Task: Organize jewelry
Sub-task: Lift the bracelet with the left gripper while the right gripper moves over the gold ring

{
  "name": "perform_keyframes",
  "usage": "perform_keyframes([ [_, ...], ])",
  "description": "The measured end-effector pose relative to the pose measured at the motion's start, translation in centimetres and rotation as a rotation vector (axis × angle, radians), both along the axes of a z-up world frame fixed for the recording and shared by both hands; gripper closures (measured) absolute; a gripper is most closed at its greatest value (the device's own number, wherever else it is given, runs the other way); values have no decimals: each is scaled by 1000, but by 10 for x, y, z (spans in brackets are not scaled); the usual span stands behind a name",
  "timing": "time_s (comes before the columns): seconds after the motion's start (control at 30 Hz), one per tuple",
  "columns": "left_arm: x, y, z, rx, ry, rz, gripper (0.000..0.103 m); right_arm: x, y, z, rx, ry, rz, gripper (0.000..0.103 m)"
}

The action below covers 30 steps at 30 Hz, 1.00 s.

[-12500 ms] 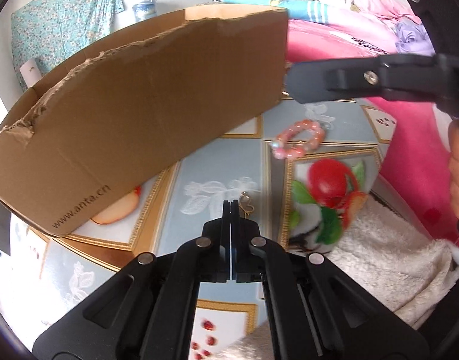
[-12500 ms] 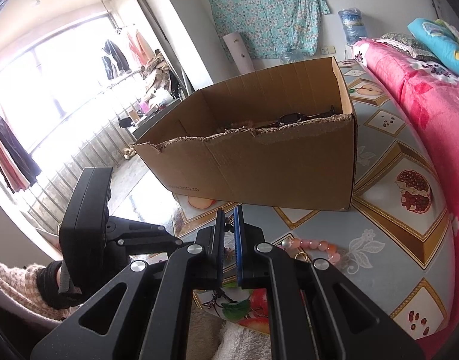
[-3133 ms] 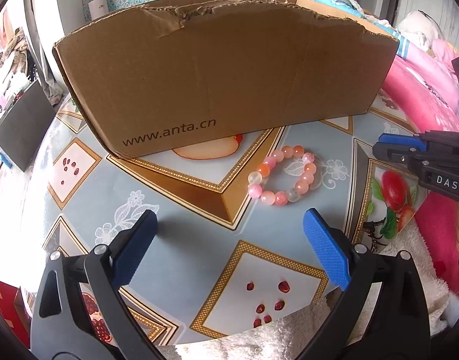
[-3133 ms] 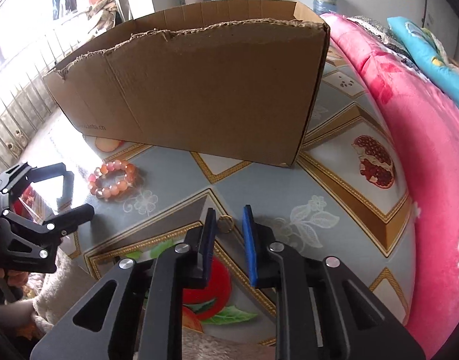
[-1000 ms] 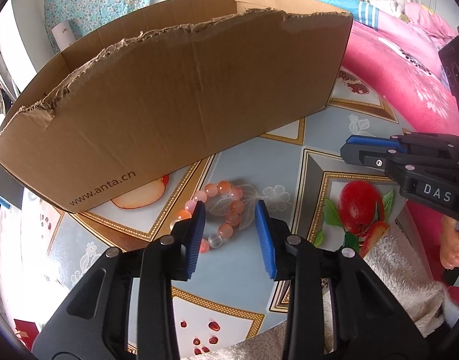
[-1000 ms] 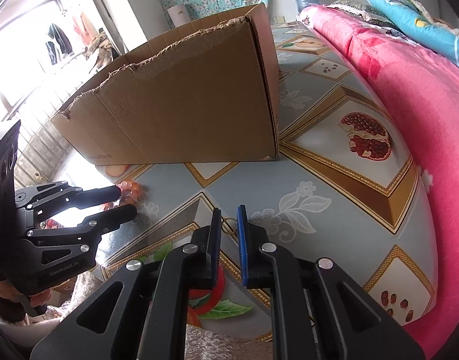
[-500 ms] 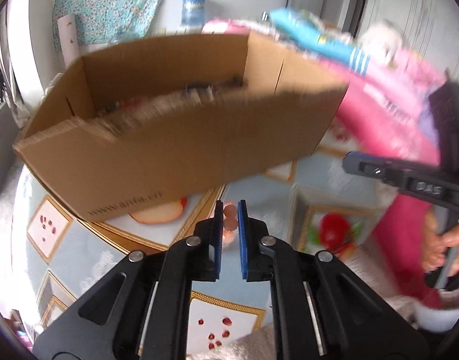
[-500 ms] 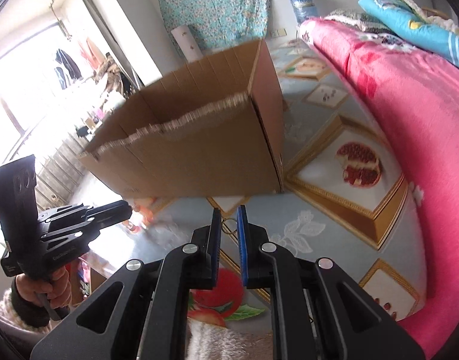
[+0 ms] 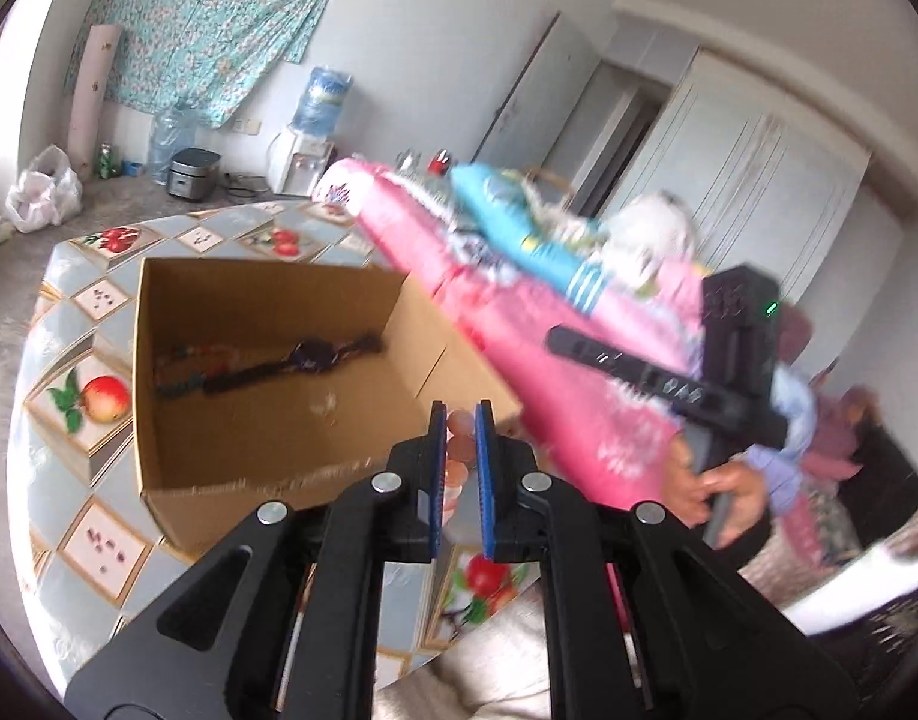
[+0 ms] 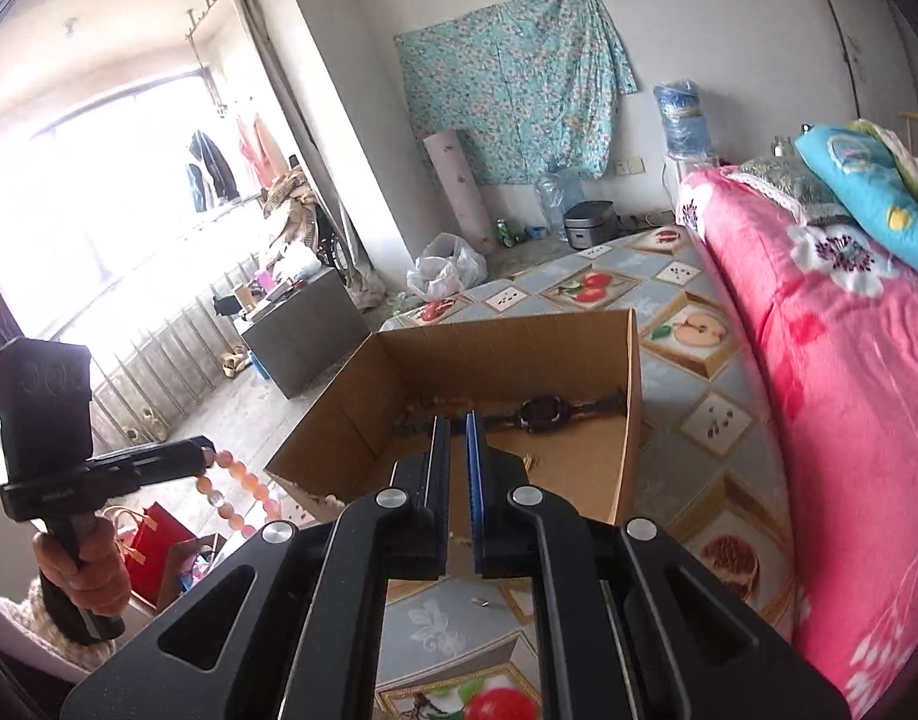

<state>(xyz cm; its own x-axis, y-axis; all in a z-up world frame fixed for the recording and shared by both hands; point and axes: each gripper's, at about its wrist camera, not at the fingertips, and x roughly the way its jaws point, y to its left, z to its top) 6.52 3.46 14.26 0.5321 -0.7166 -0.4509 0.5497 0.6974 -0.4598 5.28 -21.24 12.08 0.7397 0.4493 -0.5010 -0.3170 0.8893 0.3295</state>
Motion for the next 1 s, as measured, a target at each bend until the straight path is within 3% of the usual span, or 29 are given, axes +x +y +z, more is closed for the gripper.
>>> perform_keyframes([
  [0.13,4,6,1,3,-9,18,95,-8,3,-9,-36,25,43,96],
  [0.27,6,13,-12,-17,28,30,95,-22,11,-59,-42,167,84,82],
  [0.33,2,17,-19,-28,37,45,95,-26,23,-94,-68,264,93,82],
  [0.43,-4,23,-35,-55,59,73,95,-23,39,-127,-76,325,101,82],
  [0.67,-10,31,-70,-61,98,129,95,11,65,-151,-125,333,86,80],
  [1.0,-4,38,-113,-6,159,151,95,27,67,-150,-124,327,39,80],
])
